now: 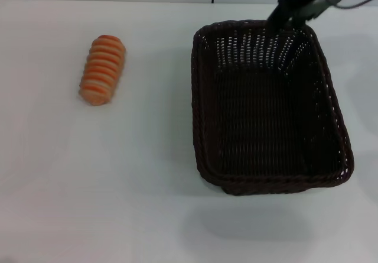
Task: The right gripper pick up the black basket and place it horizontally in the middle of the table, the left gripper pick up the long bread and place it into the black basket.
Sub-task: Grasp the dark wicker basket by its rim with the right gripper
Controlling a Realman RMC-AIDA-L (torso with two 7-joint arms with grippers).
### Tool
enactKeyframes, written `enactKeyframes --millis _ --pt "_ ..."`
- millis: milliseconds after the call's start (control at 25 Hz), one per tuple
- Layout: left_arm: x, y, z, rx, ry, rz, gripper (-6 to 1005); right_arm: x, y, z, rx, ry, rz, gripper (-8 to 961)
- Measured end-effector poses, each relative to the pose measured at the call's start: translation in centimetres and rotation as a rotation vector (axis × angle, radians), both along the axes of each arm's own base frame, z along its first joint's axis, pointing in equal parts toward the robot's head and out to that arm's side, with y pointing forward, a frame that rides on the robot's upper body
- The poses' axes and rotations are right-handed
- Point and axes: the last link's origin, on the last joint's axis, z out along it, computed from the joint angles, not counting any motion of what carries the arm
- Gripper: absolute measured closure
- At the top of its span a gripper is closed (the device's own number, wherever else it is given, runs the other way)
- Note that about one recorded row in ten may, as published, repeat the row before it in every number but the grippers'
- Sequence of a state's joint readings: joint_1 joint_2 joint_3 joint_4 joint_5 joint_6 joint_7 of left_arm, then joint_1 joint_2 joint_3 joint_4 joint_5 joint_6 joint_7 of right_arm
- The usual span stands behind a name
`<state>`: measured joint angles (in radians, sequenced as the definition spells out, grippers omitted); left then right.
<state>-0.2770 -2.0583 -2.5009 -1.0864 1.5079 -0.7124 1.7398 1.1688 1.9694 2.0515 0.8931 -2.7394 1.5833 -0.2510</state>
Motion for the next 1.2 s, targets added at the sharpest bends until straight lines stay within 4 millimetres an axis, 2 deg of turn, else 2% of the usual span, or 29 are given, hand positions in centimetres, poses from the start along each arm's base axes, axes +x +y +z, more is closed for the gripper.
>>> enactKeyframes --millis 120,280,560,720,840,880,1080,1200 --pt "0.0 0.0 0.0 0.000 -0.001 0.000 244 0.6 -0.4 0.0 -0.017 -0.009 -0.022 439" --pt "-0.1 -0.2 0.2 0.009 -0.002 0.006 244 1.4 -0.7 0.9 -0.018 0.029 -0.052 440" --pt "0.0 -0.1 0.2 0.011 -0.004 0.004 244 2.3 -1.4 0.7 -0.060 0.034 -0.080 440" --pt "-0.3 -0.1 0.1 0.010 -0.012 0.011 244 3.0 -1.5 1.1 -0.056 0.020 -0.092 407" --pt "-0.4 -0.1 0.1 0.013 -0.015 0.018 245 3.9 -1.2 2.6 -0.020 0.009 -0.106 391" --pt "-0.5 -0.2 0.0 0.013 -0.016 0.020 245 4.6 -1.0 3.9 0.011 0.004 -0.120 390" --pt "-0.7 -0.3 0.1 0.018 -0.017 0.029 245 5.8 -1.1 5.4 0.047 0.020 -0.141 389" --pt "-0.7 -0.3 0.2 0.020 -0.017 0.030 245 5.8 -1.2 5.4 0.047 0.023 -0.141 390"
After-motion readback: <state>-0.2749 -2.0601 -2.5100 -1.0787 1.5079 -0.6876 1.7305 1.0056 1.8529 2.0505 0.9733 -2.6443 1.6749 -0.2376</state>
